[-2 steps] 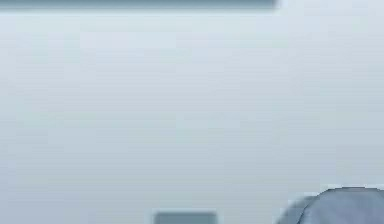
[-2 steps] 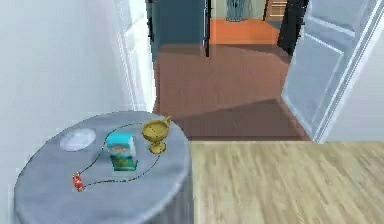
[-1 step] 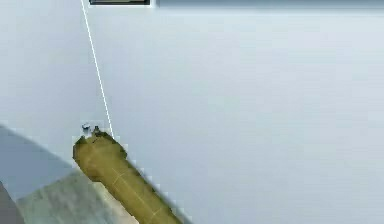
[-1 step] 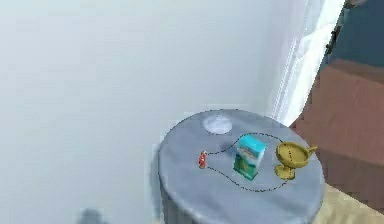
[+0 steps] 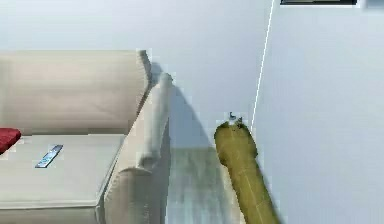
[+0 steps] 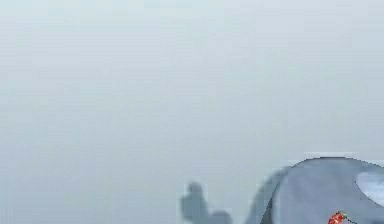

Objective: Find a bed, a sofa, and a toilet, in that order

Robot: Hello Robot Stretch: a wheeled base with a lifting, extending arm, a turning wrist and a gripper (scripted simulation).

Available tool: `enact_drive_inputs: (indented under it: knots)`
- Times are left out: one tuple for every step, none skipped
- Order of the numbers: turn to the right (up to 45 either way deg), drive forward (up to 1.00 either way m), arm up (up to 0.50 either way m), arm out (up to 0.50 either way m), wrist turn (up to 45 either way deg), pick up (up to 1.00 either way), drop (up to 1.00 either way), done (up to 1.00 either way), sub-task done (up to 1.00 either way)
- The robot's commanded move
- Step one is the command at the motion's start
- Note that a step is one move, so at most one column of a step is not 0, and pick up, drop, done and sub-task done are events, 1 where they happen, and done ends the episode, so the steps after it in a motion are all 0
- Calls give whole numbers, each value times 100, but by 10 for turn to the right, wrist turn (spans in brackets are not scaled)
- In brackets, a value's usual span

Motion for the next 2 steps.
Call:
enact_drive_inputs:
  knots:
    - [-450,0,0,0,0,0,0,0,0]
    - [-360,0,0,0,0,0,0,0,0]
